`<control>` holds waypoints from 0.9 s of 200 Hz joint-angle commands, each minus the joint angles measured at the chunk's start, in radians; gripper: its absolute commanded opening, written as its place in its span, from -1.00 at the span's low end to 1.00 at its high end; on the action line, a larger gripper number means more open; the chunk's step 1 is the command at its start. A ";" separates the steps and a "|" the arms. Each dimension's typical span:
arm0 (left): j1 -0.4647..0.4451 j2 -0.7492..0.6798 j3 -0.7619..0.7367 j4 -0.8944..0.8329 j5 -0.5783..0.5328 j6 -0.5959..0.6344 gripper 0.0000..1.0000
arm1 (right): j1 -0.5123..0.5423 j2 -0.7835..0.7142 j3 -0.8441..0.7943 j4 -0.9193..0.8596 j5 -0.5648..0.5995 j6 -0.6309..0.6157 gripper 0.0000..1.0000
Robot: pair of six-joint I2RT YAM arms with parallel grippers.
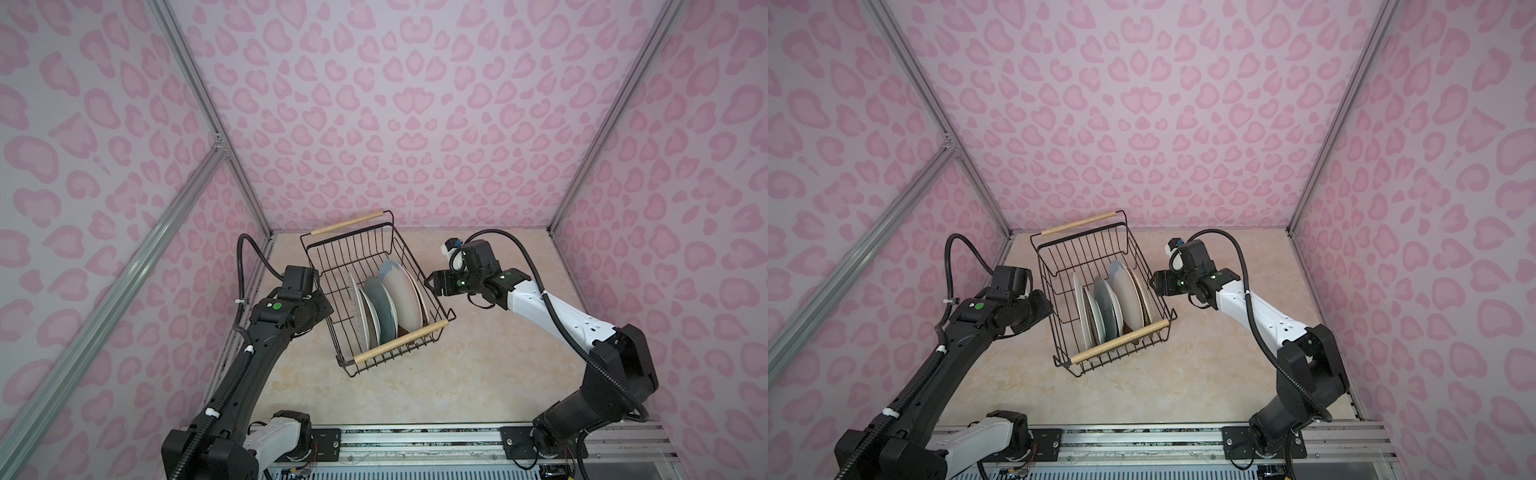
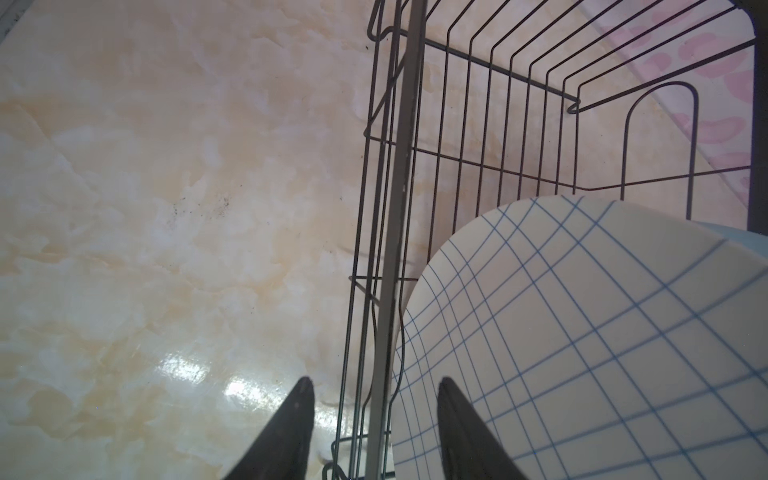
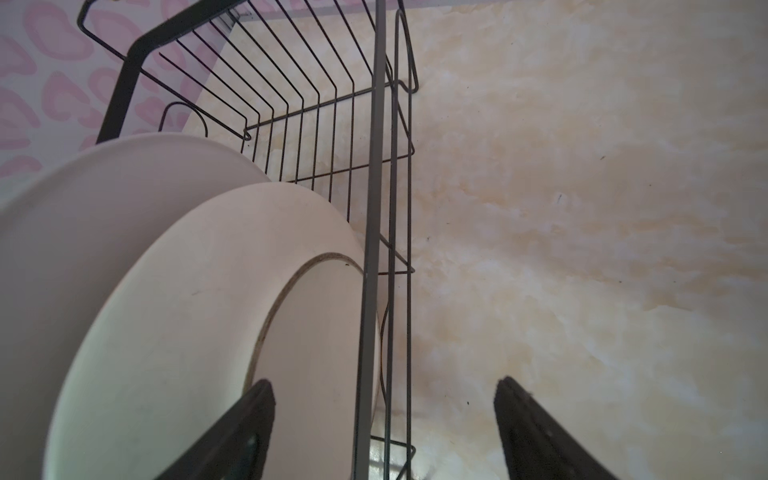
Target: Load the plates into the dish rack
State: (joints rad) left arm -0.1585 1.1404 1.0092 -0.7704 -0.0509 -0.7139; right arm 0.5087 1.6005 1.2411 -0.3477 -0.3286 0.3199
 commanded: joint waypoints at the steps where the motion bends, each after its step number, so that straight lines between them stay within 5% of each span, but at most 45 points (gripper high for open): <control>1: 0.005 0.010 -0.013 0.057 -0.034 0.025 -0.09 | 0.014 0.038 0.028 -0.056 0.039 -0.024 0.59; 53: 0.007 0.031 -0.047 0.100 -0.029 0.031 -0.25 | 0.026 0.081 0.062 -0.077 0.068 -0.024 0.07; 144: 0.007 0.056 -0.054 0.147 0.011 0.058 -0.84 | 0.029 0.079 0.058 -0.092 0.061 -0.007 -0.93; 180: 0.005 0.059 -0.067 0.183 0.063 0.074 -0.93 | 0.025 0.075 0.070 -0.150 0.052 -0.006 -1.00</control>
State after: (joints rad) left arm -0.1543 1.1934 0.9512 -0.6312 -0.0307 -0.6514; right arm 0.5407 1.6798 1.3037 -0.4252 -0.2909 0.3298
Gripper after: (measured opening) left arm 0.069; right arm 0.063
